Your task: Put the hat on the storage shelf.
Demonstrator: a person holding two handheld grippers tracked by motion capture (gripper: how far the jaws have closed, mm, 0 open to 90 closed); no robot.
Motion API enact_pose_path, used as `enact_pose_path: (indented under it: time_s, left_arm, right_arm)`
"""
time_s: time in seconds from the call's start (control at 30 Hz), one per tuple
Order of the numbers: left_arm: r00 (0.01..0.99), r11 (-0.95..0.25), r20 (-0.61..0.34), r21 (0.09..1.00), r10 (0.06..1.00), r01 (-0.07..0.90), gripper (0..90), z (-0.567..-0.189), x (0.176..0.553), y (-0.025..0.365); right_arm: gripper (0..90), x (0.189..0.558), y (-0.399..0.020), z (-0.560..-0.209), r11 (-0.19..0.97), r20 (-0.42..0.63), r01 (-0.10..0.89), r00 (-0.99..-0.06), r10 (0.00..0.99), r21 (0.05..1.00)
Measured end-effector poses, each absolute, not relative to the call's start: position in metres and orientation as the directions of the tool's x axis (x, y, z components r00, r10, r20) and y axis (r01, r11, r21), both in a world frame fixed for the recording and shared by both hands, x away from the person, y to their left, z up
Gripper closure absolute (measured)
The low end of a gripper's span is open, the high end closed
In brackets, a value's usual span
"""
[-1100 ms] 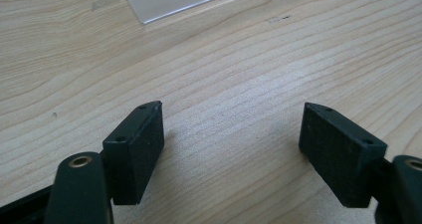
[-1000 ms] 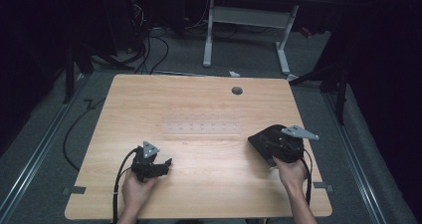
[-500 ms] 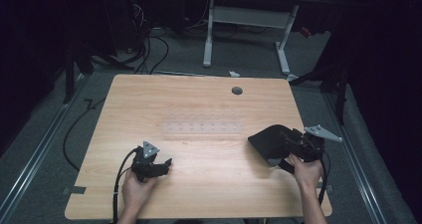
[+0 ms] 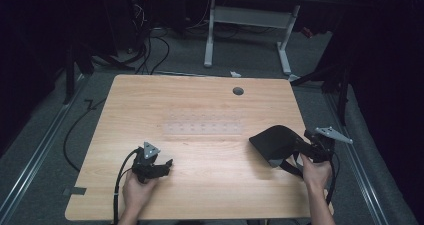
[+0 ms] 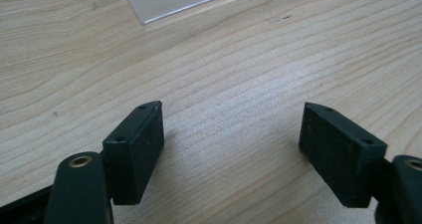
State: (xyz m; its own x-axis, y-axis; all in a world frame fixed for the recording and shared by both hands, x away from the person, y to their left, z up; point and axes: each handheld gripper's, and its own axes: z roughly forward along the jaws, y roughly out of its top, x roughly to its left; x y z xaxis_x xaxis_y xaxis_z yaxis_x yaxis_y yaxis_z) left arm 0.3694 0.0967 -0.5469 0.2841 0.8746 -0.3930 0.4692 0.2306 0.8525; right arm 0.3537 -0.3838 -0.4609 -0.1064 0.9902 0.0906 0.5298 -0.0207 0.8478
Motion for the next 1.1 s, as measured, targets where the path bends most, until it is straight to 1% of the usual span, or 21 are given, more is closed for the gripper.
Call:
enact_pose_path:
  time_s: [0.03, 0.13, 0.3, 0.53, 0.6, 0.73, 0.83, 0.87, 0.93, 1.0, 1.03, 1.07, 1.1]
  left_arm:
    - [0.284, 0.23, -0.393, 0.853, 0.875, 0.469, 26.0, -0.547, 0.369, 0.097]
    - [0.283, 0.232, -0.394, 0.852, 0.874, 0.469, 26.0, -0.547, 0.369, 0.097]
    - [0.284, 0.232, -0.394, 0.852, 0.874, 0.469, 25.9, -0.547, 0.369, 0.097]
    - [0.283, 0.232, -0.394, 0.852, 0.875, 0.469, 25.9, -0.547, 0.369, 0.097]
    - [0.284, 0.231, -0.393, 0.852, 0.875, 0.469, 25.9, -0.547, 0.369, 0.097]
    - [0.284, 0.232, -0.394, 0.852, 0.874, 0.469, 25.8, -0.547, 0.369, 0.097]
    - [0.284, 0.231, -0.393, 0.853, 0.875, 0.468, 25.9, -0.547, 0.369, 0.097]
    - [0.284, 0.23, -0.392, 0.853, 0.875, 0.468, 25.9, -0.547, 0.369, 0.097]
    - [0.284, 0.231, -0.392, 0.853, 0.875, 0.468, 25.9, -0.547, 0.369, 0.097]
    - [0.284, 0.231, -0.392, 0.853, 0.875, 0.468, 25.9, -0.547, 0.369, 0.097]
    - [0.284, 0.23, -0.392, 0.853, 0.875, 0.468, 25.9, -0.547, 0.369, 0.097]
    - [0.284, 0.231, -0.392, 0.853, 0.875, 0.468, 25.8, -0.547, 0.369, 0.097]
    - [0.284, 0.23, -0.392, 0.853, 0.875, 0.468, 25.9, -0.547, 0.369, 0.097]
  right_arm:
    - [40.8, 0.357, -0.385, -0.466, -0.022, 0.093, 0.549, -0.103, 0.99, 0.836]
    - [40.5, 0.36, -0.388, -0.471, -0.031, 0.103, 0.559, -0.097, 0.99, 0.828]
    - [39.4, 0.367, -0.395, -0.482, -0.099, 0.181, 0.579, -0.086, 0.98, 0.809]
    - [39.0, 0.373, -0.397, -0.495, -0.096, 0.188, 0.626, -0.083, 0.979, 0.774]
    - [38.8, 0.373, -0.397, -0.499, -0.116, 0.214, 0.63, -0.081, 0.974, 0.768]
    - [37.9, 0.376, -0.391, -0.505, -0.078, 0.188, 0.651, -0.102, 0.977, 0.755]
    - [38.2, 0.377, -0.389, -0.509, -0.073, 0.19, 0.66, -0.108, 0.976, 0.748]
    - [40.0, 0.377, -0.388, -0.514, -0.07, 0.207, 0.675, -0.125, 0.97, 0.735]
    - [42.2, 0.376, -0.387, -0.515, -0.044, 0.195, 0.676, -0.15, 0.969, 0.736]
    - [47.8, 0.374, -0.388, -0.516, -0.05, 0.217, 0.676, -0.164, 0.962, 0.735]
    - [47.8, 0.374, -0.388, -0.516, -0.05, 0.217, 0.676, -0.164, 0.962, 0.735]
    - [52.5, 0.372, -0.39, -0.516, -0.05, 0.226, 0.671, -0.178, 0.958, 0.74]
    - [55.1, 0.371, -0.391, -0.517, -0.045, 0.228, 0.668, -0.189, 0.955, 0.742]
